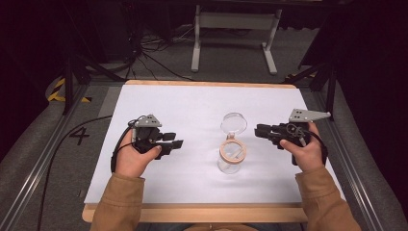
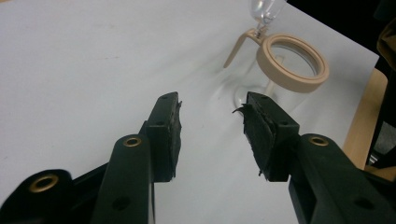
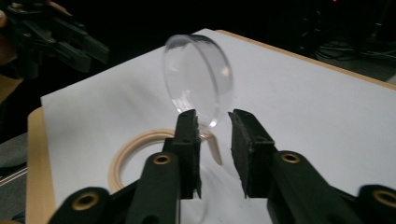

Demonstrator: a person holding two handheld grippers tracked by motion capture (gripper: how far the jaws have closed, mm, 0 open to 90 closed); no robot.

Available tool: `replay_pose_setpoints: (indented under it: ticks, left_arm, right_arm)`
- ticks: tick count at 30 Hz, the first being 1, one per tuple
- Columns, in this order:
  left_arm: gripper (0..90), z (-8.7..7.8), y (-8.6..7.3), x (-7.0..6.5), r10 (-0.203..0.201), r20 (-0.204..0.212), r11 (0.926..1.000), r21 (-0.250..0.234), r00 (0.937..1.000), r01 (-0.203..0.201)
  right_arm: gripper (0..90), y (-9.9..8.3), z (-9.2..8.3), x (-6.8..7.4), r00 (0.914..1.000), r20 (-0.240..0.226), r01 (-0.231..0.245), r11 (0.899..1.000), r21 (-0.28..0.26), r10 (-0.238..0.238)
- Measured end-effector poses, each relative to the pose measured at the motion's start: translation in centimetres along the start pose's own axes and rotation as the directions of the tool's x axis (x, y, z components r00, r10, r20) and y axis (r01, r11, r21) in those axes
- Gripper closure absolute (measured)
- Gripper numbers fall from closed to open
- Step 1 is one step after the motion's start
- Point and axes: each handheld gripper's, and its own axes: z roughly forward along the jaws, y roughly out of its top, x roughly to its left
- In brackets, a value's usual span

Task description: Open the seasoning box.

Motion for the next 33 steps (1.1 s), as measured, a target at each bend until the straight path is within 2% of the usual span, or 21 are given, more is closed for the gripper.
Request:
replay_pose_setpoints:
  ticks: [2, 3, 6, 7, 8, 9, 11, 13, 14, 16, 17, 18, 19, 20, 21, 23, 24, 25, 27, 31, 33]
  left_arm:
    - [54.1, -0.1, -0.1, 0.4, -0.003, -0.023, 1.0000, -0.006, 0.9997, 0.003]
    - [52.7, -0.1, -0.2, 0.6, -0.013, -0.041, 0.9999, -0.010, 0.9991, 0.013]
    - [48.0, 0.1, -0.6, 1.5, -0.001, -0.099, 0.9999, -0.013, 0.9951, 0.000]
    - [46.2, 0.1, -0.6, 1.5, -0.001, -0.099, 0.9999, -0.013, 0.9951, 0.000]
    - [46.2, 0.1, -0.8, 2.1, -0.006, -0.128, 1.0000, -0.009, 0.9917, 0.005]
    - [45.0, 0.2, -1.0, 2.4, -0.013, -0.135, 0.9999, -0.010, 0.9907, 0.012]
    - [44.4, 0.3, -1.3, 3.1, -0.035, -0.145, 0.9994, -0.009, 0.9888, 0.034]
    - [44.4, 0.5, -1.7, 3.8, -0.047, -0.154, 0.9989, -0.002, 0.9869, 0.047]
    - [44.3, 0.8, -1.9, 4.1, -0.056, -0.163, 0.9984, -0.004, 0.9850, 0.057]
    - [43.9, 1.3, -2.3, 4.9, -0.046, -0.183, 0.9987, 0.012, 0.9820, 0.049]
    - [43.6, 1.5, -2.5, 5.1, -0.051, -0.187, 0.9984, 0.016, 0.9811, 0.055]
    - [43.4, 1.8, -2.8, 5.5, -0.049, -0.190, 0.9985, 0.015, 0.9805, 0.053]
    - [42.7, 1.8, -2.8, 5.5, -0.049, -0.190, 0.9985, 0.015, 0.9805, 0.053]
    - [41.7, 2.3, -3.2, 6.0, -0.054, -0.194, 0.9982, 0.016, 0.9794, 0.059]
    - [40.9, 2.3, -3.2, 6.0, -0.054, -0.194, 0.9982, 0.016, 0.9794, 0.059]
    - [39.9, 2.7, -3.7, 6.7, -0.046, -0.216, 0.9987, 0.010, 0.9753, 0.049]
    - [38.9, 2.8, -3.9, 6.9, -0.045, -0.228, 0.9989, 0.003, 0.9726, 0.047]
    - [37.7, 2.9, -4.0, 7.1, -0.037, -0.233, 0.9993, 0.000, 0.9718, 0.038]
    - [36.7, 3.3, -4.4, 7.5, -0.046, -0.232, 0.9989, 0.000, 0.9717, 0.047]
    - [35.0, 4.1, -5.0, 7.9, -0.056, -0.225, 0.9970, 0.040, 0.9727, 0.066]
    - [31.6, 4.4, -5.0, 7.9, -0.069, -0.215, 0.9931, 0.078, 0.9741, 0.087]
  right_arm:
    - [67.2, -0.2, -0.5, -0.7, 0.9986, 0.050, -0.015, 1.000, 0.013, 0.014]
    - [65.4, -0.5, -0.9, -1.2, 0.9959, 0.086, -0.030, 0.999, 0.020, 0.028]
    - [61.9, -1.1, -1.8, -2.6, 0.9854, 0.156, -0.074, 0.997, 0.038, 0.067]
    - [61.9, -1.1, -1.8, -2.6, 0.9854, 0.156, -0.074, 0.997, 0.038, 0.067]
    - [60.7, -1.3, -2.1, -3.0, 0.9807, 0.180, -0.086, 0.996, 0.039, 0.077]
    - [59.0, -1.6, -2.5, -3.7, 0.9738, 0.203, -0.113, 0.993, 0.041, 0.102]
    - [55.3, -2.1, -3.0, -4.4, 0.9667, 0.218, -0.144, 0.989, 0.032, 0.134]
    - [49.5, -2.8, -3.2, -5.4, 0.9567, 0.222, -0.199, 0.980, 0.029, 0.188]
    - [49.8, -3.1, -3.2, -5.7, 0.9528, 0.229, -0.212, 0.977, 0.036, 0.199]
    - [49.7, -3.9, -3.3, -6.6, 0.9405, 0.285, -0.208, 0.977, 0.052, 0.185]
    - [49.6, -4.4, -3.4, -7.3, 0.9307, 0.329, -0.195, 0.978, 0.079, 0.159]
    - [49.7, -4.8, -3.4, -7.6, 0.9235, 0.350, -0.199, 0.976, 0.087, 0.157]
    - [49.8, -5.2, -3.4, -8.0, 0.9173, 0.366, -0.203, 0.975, 0.092, 0.157]
    - [49.6, -5.6, -3.4, -8.4, 0.9124, 0.379, -0.207, 0.973, 0.102, 0.154]
    - [49.6, -5.6, -3.4, -8.4, 0.9124, 0.379, -0.207, 0.973, 0.102, 0.154]
    - [49.7, -6.5, -3.3, -9.0, 0.9018, 0.400, -0.230, 0.965, 0.125, 0.163]
    - [49.4, -6.9, -3.2, -9.3, 0.8997, 0.405, -0.231, 0.965, 0.124, 0.164]
    - [49.4, -7.2, -3.1, -9.5, 0.8997, 0.405, -0.231, 0.965, 0.125, 0.163]
    - [49.4, -7.6, -2.7, -9.8, 0.8981, 0.410, -0.229, 0.964, 0.131, 0.158]
    - [47.2, -8.6, -1.9, -10.1, 0.8910, 0.440, -0.209, 0.961, 0.181, 0.111]
    - [47.2, -9.0, -1.5, -10.2, 0.8899, 0.441, -0.223, 0.955, 0.197, 0.117]
